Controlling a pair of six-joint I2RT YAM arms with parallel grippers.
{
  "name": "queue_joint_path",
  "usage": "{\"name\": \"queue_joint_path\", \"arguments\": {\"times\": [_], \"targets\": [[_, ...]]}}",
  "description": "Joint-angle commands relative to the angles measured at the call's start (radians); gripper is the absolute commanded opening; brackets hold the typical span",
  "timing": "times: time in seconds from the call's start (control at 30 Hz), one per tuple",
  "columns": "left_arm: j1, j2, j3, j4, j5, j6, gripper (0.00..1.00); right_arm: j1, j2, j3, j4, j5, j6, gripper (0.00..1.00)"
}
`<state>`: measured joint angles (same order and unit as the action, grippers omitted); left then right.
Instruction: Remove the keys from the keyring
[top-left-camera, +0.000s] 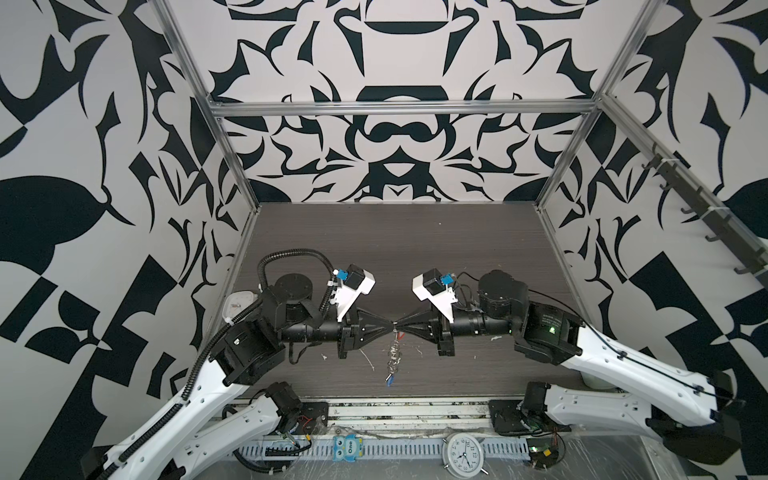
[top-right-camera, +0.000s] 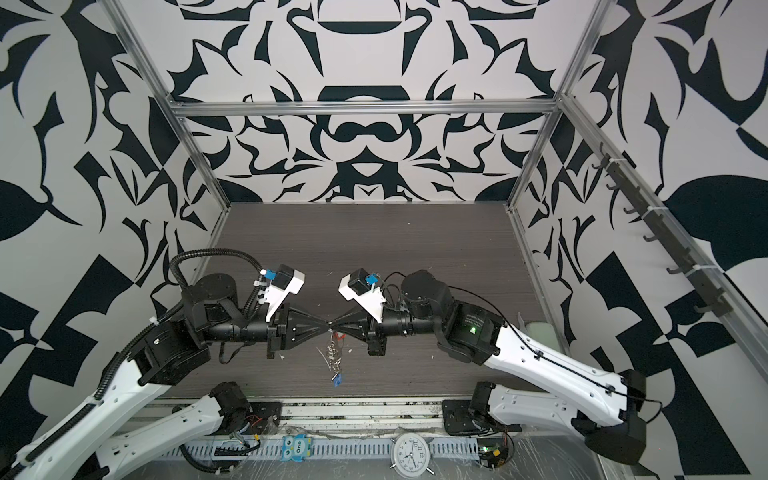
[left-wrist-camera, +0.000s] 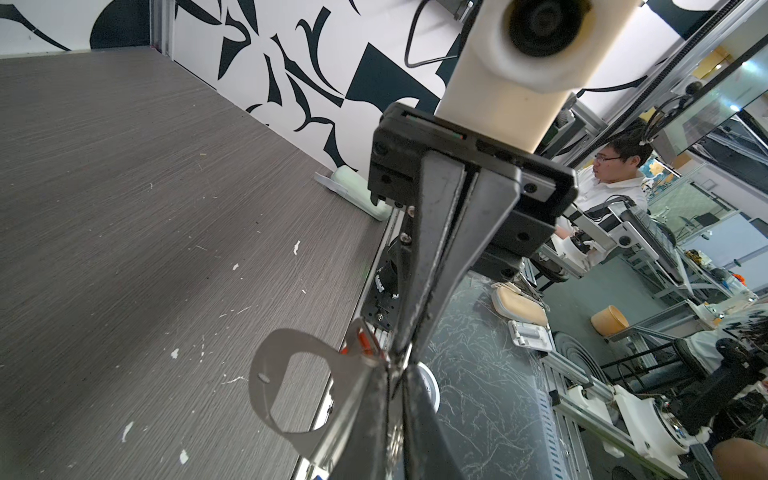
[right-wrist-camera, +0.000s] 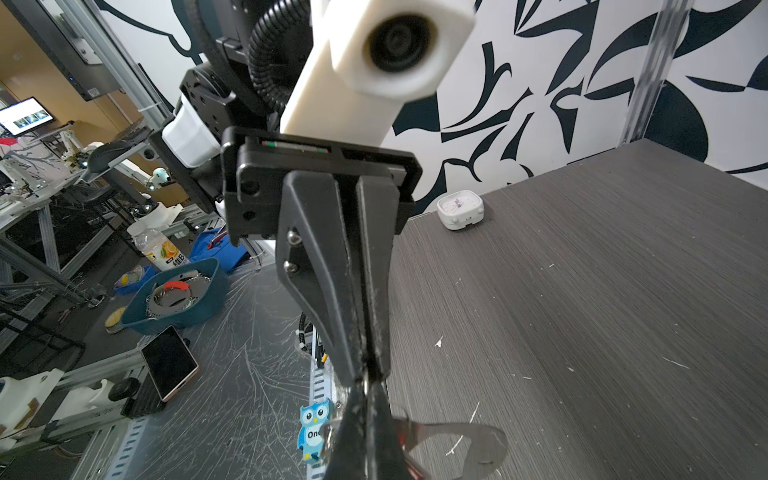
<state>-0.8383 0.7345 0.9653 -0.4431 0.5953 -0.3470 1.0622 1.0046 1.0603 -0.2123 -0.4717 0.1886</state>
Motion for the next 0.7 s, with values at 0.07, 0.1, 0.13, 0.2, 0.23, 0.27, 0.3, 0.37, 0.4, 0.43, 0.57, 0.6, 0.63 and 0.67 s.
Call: {"name": "queue_joint_path", "arguments": {"times": [0.07,0.1,0.13,0.2,0.23,0.27,0.3,0.37,0.4,0.43,0.57,0.6,0.63,0.67], "targets": [[-0.020,0.001,0.014,0.022,0.038,0.000,0.06,0.002,0.015,0.043,0.105,0.013,0.015,0.00],[-0.021,-0.002,0.012,0.025,0.038,0.000,0.03,0.002,0.018,0.042,0.110,0.009,0.019,0.00],[-0.022,-0.006,0.008,0.033,0.038,-0.003,0.00,0.002,0.021,0.045,0.113,0.006,0.023,0.00],[-0.024,-0.018,-0.003,0.059,0.034,-0.011,0.00,0.002,0.030,0.047,0.118,-0.001,0.027,0.00],[-0.024,-0.026,-0.013,0.077,0.030,-0.016,0.00,0.002,0.033,0.049,0.119,-0.002,0.029,0.00],[-0.024,-0.036,-0.024,0.096,0.024,-0.021,0.00,0.002,0.034,0.052,0.121,-0.002,0.031,0.00],[-0.024,-0.047,-0.032,0.110,0.013,-0.023,0.00,0.002,0.033,0.053,0.123,-0.001,0.031,0.00],[-0.024,-0.076,-0.044,0.132,-0.007,-0.021,0.00,0.002,0.020,0.050,0.123,0.019,0.021,0.16],[-0.024,-0.088,-0.050,0.141,-0.017,-0.018,0.00,0.002,0.010,0.046,0.124,0.027,0.014,0.26],[-0.024,-0.103,-0.058,0.156,-0.019,-0.019,0.00,0.002,-0.004,0.037,0.132,0.040,0.008,0.34],[-0.024,-0.147,-0.090,0.221,-0.023,-0.020,0.00,0.003,-0.061,-0.031,0.205,0.062,-0.012,0.50],[-0.024,-0.154,-0.097,0.239,-0.020,-0.022,0.00,0.002,-0.065,-0.040,0.207,0.058,-0.023,0.51],[-0.024,-0.163,-0.105,0.257,-0.018,-0.027,0.00,0.002,-0.066,-0.048,0.207,0.054,-0.034,0.52],[-0.024,-0.170,-0.109,0.273,-0.012,-0.030,0.00,0.003,-0.066,-0.057,0.209,0.053,-0.041,0.54]]}}
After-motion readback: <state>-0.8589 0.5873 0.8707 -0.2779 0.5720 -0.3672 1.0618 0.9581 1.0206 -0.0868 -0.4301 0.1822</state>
